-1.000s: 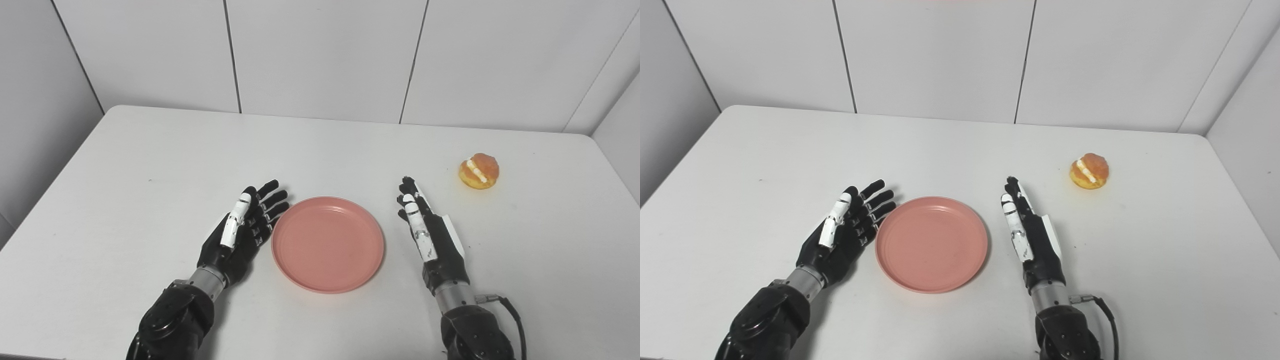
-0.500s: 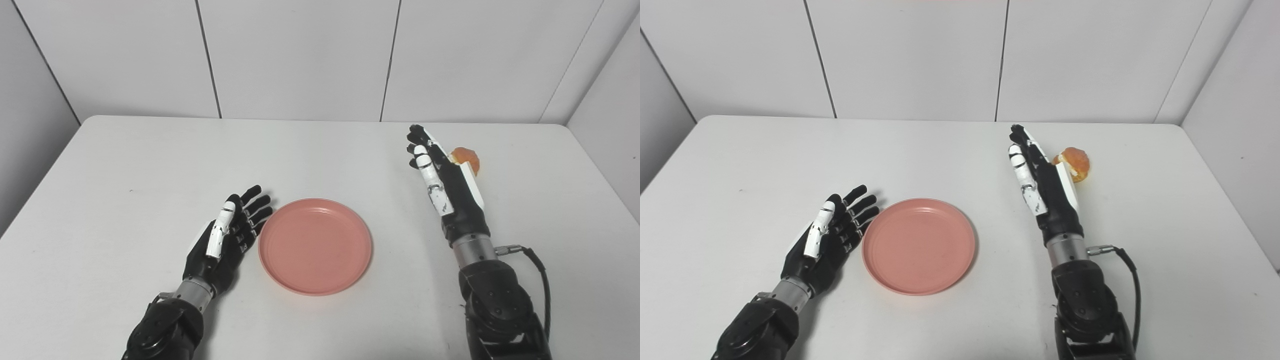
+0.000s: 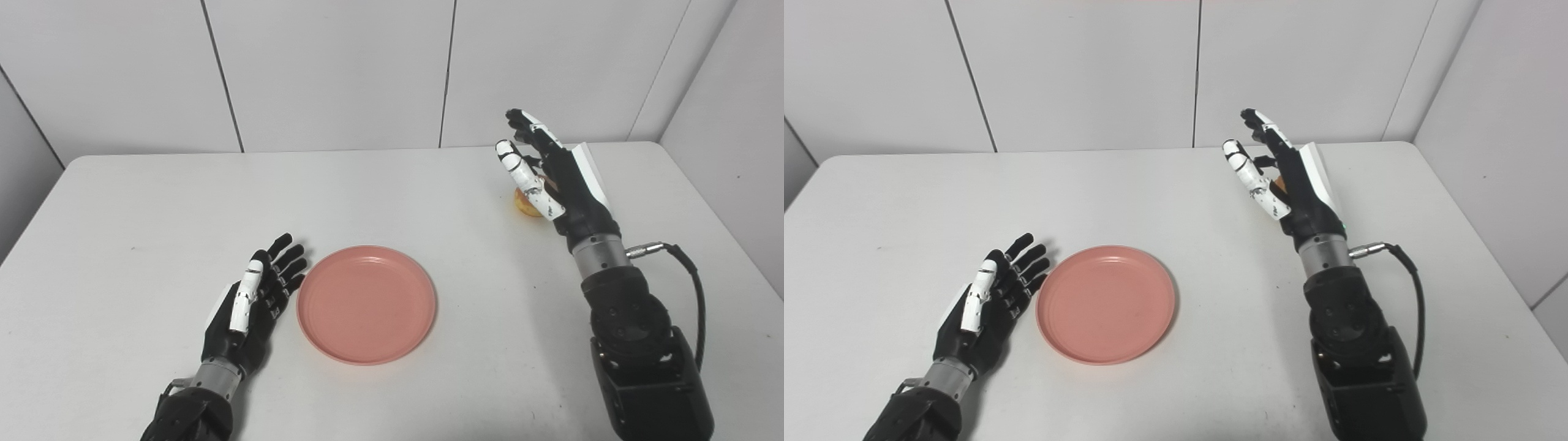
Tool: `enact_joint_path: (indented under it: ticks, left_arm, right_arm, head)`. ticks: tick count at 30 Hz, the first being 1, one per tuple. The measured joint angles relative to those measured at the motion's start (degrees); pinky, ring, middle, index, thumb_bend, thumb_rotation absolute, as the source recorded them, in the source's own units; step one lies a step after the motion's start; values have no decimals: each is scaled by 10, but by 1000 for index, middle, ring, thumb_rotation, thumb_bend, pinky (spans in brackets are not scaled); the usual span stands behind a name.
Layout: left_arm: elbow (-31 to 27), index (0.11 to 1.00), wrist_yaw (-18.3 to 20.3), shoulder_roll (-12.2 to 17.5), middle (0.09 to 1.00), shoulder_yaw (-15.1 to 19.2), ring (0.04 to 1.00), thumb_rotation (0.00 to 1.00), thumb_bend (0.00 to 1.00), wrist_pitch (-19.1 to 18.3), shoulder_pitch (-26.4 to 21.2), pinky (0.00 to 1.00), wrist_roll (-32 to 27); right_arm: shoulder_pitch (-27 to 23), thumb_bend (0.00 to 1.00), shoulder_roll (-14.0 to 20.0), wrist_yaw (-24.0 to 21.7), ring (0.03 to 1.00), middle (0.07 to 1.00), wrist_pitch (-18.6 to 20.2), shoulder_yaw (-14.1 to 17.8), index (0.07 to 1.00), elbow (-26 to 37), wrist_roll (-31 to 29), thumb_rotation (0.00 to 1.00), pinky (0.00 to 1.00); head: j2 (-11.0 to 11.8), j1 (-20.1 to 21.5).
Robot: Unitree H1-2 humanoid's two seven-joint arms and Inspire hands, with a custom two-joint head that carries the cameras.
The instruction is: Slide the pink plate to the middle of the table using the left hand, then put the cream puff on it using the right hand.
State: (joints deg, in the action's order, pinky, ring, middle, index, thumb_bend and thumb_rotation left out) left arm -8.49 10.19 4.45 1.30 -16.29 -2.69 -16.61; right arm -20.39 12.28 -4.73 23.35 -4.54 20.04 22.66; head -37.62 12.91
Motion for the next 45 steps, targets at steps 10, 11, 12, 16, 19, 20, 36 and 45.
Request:
enact_joint_path:
  ticks: [10, 11, 12, 16, 19, 20, 36, 45]
  left_arm:
    - [15, 895, 5, 1, 913, 1, 920, 1000, 439, 25, 1, 944, 0]
    - [15, 895, 5, 1, 912, 1, 919, 1000, 438, 25, 2, 943, 0]
    - [15, 894, 5, 1, 911, 2, 918, 1000, 435, 25, 2, 941, -1]
    - [15, 900, 5, 2, 914, 3, 921, 1000, 433, 26, 3, 945, -6]
    - [16, 898, 6, 3, 911, 4, 922, 1000, 433, 27, 3, 951, -7]
    - [17, 897, 8, 3, 910, 4, 921, 1000, 436, 29, 3, 953, -7]
    - [22, 892, 15, 6, 908, 10, 915, 1000, 453, 33, 4, 946, -23]
    - [22, 892, 17, 7, 909, 10, 917, 1000, 452, 34, 4, 952, -23]
  right_arm:
    - [-29, 679, 72, -4, 885, 929, 0, -15, 918, -57, 112, 666, 776]
    - [-32, 696, 78, -6, 881, 930, 0, -15, 920, -65, 119, 654, 766]
    - [-36, 711, 85, -9, 874, 929, 0, -15, 918, -75, 128, 640, 754]
    - [-50, 748, 105, -12, 859, 925, 0, -17, 925, -102, 161, 585, 727]
    - [-56, 770, 106, -12, 858, 931, 0, -16, 938, -126, 167, 545, 714]
    - [-56, 780, 106, -12, 861, 932, 0, -17, 943, -135, 169, 535, 714]
    - [-91, 839, 121, -10, 913, 961, -3, -35, 982, -269, 195, 509, 778]
    - [-120, 847, 121, -14, 925, 966, -10, -55, 990, -354, 183, 516, 786]
  head:
    - [18, 7]
    - [21, 8]
    - [22, 9]
    - [24, 11]
    - [25, 14]
    - [24, 15]
    - [22, 25]
    - [18, 24]
